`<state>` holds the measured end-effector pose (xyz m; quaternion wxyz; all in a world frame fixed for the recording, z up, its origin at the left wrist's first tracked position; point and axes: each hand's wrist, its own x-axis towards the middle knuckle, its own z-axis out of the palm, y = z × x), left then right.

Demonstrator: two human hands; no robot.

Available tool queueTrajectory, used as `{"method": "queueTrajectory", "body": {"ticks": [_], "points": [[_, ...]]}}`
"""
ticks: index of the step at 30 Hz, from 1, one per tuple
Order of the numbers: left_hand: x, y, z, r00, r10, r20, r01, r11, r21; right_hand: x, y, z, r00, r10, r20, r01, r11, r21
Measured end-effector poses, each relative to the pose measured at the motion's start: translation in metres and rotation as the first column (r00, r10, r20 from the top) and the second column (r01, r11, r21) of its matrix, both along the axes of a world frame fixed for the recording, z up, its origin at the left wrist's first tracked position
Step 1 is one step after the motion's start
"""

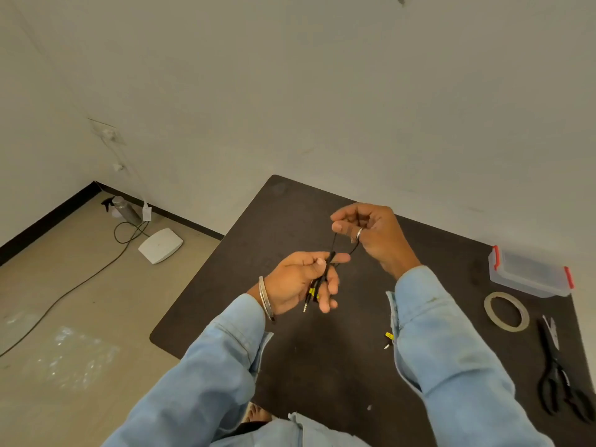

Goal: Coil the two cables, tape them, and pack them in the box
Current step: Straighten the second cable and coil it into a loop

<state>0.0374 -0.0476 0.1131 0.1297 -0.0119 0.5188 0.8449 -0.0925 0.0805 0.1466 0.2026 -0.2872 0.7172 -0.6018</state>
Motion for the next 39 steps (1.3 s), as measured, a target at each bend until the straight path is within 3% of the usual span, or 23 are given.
{"method": "queueTrajectory", "body": {"ticks": [3,7,9,12,16,19,22,27,33,36,39], "points": [[-0.003,-0.002,0.007,0.996,0.076,-0.05,-0.069,0.989,0.13,0.009,0.0,-0.029,0.992,-0.097,0.081,0.099,0.995,-0.02],[-0.006,-0.009,0.006,0.94,0.338,-0.045,-0.327,0.932,0.159,0.044,-0.002,-0.067,0.986,-0.046,0.16,0.039,0.998,0.048],[-0.01,-0.015,0.002,0.882,0.47,-0.041,-0.464,0.88,0.099,0.06,-0.002,-0.078,0.976,0.036,0.214,-0.063,0.991,0.121],[-0.014,-0.023,-0.01,0.808,0.584,-0.08,-0.589,0.793,-0.156,0.069,-0.002,-0.076,0.963,0.212,0.169,-0.256,0.915,0.312],[-0.014,-0.022,-0.027,0.835,0.522,-0.175,-0.525,0.659,-0.539,0.058,-0.003,-0.049,0.921,0.384,-0.07,-0.306,0.82,0.483],[-0.012,-0.021,-0.037,0.869,0.463,-0.177,-0.463,0.63,-0.623,0.045,-0.001,-0.029,0.873,0.428,-0.232,-0.242,0.795,0.556],[-0.01,-0.024,-0.038,0.922,0.353,-0.159,-0.369,0.677,-0.636,0.033,0.002,-0.012,0.876,0.409,-0.254,-0.227,0.815,0.533],[-0.005,-0.013,-0.027,0.977,0.198,-0.074,-0.209,0.86,-0.465,0.013,0.002,-0.001,0.913,0.319,-0.256,-0.2,0.894,0.4],[-0.003,-0.004,-0.014,0.998,0.061,-0.02,-0.064,0.938,-0.34,-0.004,-0.003,-0.008,0.959,0.243,-0.143,-0.21,0.954,0.214],[-0.004,-0.006,-0.013,0.999,0.046,0.0,-0.045,0.995,-0.09,-0.004,-0.002,-0.018,0.991,0.131,-0.003,-0.13,0.99,0.055],[-0.003,-0.011,-0.01,0.999,0.049,-0.017,-0.045,0.978,0.204,0.005,-0.001,-0.036,0.983,0.098,0.157,-0.085,0.993,-0.088]]}}
